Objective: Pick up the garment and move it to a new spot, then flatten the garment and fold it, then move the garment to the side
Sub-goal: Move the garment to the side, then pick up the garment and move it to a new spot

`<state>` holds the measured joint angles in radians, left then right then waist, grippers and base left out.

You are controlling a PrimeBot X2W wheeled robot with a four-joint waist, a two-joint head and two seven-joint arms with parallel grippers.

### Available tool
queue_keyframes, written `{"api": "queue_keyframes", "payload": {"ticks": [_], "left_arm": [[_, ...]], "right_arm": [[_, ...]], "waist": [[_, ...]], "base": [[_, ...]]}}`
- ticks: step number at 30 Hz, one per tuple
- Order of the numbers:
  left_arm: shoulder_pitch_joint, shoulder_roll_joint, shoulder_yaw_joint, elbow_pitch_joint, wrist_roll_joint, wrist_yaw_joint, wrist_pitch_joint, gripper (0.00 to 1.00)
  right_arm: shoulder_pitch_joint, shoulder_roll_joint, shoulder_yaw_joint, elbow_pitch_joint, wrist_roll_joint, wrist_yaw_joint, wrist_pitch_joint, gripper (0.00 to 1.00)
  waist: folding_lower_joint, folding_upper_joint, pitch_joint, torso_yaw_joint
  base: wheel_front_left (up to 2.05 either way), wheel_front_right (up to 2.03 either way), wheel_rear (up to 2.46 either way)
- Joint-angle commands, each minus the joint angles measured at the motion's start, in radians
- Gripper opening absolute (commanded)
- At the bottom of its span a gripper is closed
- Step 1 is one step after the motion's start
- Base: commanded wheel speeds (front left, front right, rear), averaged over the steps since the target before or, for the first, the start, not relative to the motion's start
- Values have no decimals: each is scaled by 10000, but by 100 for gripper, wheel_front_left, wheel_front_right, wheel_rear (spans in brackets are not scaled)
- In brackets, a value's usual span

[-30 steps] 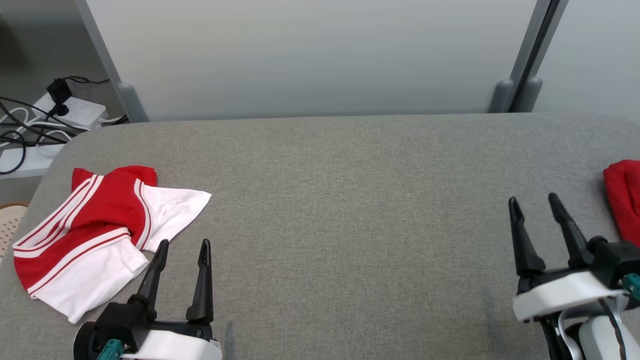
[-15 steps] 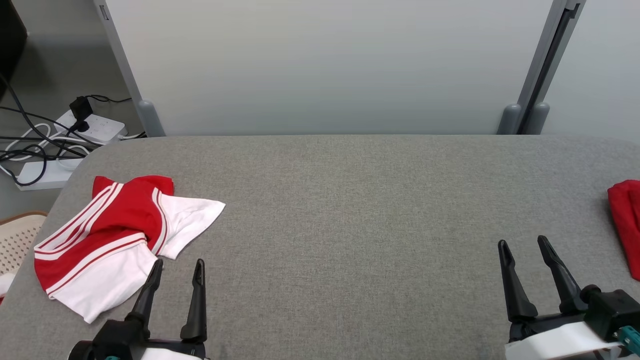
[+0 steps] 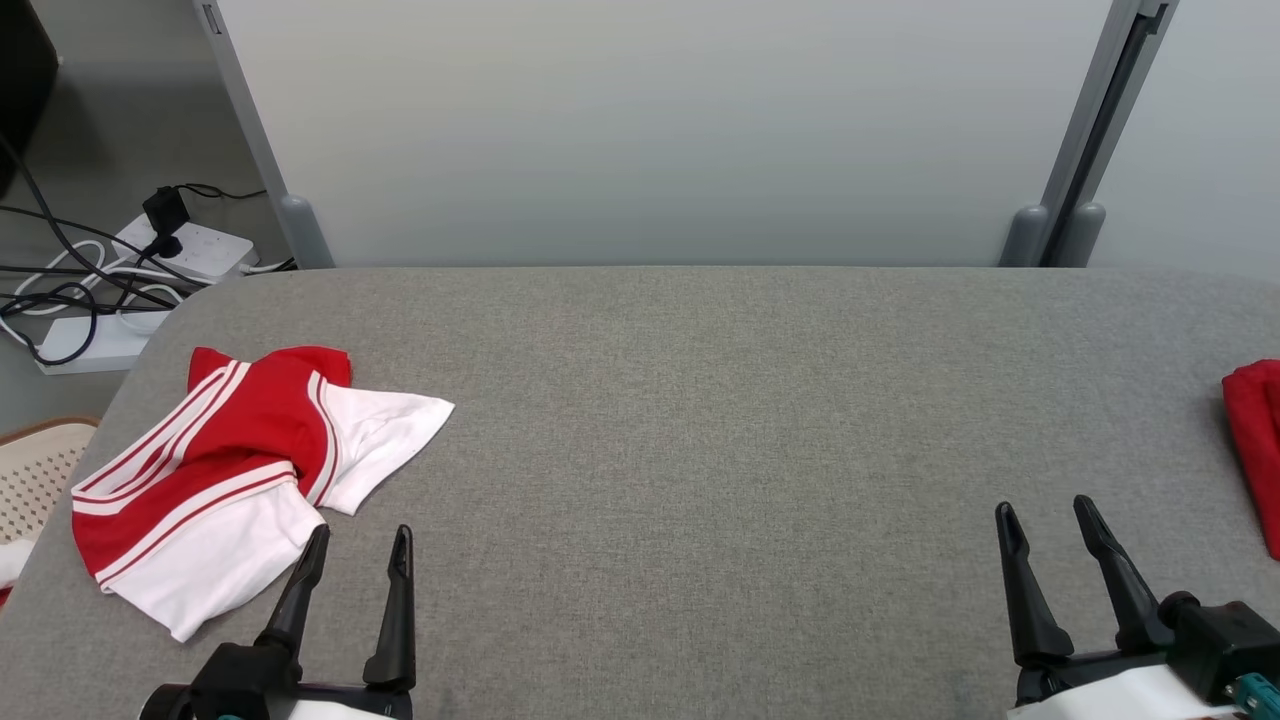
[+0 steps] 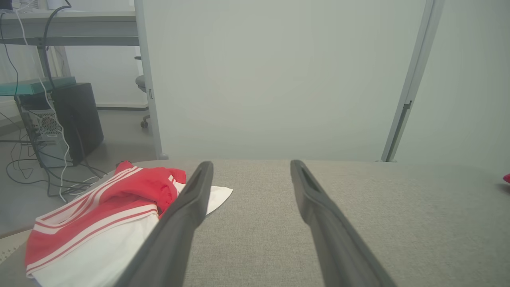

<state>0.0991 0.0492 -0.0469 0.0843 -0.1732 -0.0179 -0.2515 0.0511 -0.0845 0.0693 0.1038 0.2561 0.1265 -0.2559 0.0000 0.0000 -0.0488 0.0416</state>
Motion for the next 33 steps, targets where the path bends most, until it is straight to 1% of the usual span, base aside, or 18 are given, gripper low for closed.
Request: {"api": "queue_keyframes", "payload": {"ticks": [1, 9, 16, 20, 21, 33], "left_arm": [[-309, 16, 360, -186, 134, -95, -102, 100], [-402, 13, 306, -192, 150, -63, -103, 100], [-485, 12, 340, -279, 131, 60, -103, 100], [-515, 11, 278, -453, 99, 201, -103, 100], [-518, 11, 276, -526, 99, 249, -103, 100], [-526, 11, 332, -769, 130, 366, -103, 100]], "right_arm": [[-194, -66, 189, -235, 80, 42, -59, 100], [-191, -74, 275, -175, 90, 42, -59, 100], [-239, -130, 464, -279, 169, 42, -59, 100], [-257, -199, 674, -314, 274, 42, -59, 100], [-283, -224, 791, -353, 343, 42, -59, 100], [-389, -321, 1114, -544, 490, 42, -59, 100]], "waist": [[0, 0, 0, 26], [0, 0, -11, 215], [0, 0, 24, 627], [0, 0, 66, 1066], [0, 0, 108, 1325], [0, 0, 147, 3085]], "base": [[0, 0, 0], [0, 0, 0], [0, 0, 0], [0, 0, 0], [0, 0, 0], [0, 0, 0]]}}
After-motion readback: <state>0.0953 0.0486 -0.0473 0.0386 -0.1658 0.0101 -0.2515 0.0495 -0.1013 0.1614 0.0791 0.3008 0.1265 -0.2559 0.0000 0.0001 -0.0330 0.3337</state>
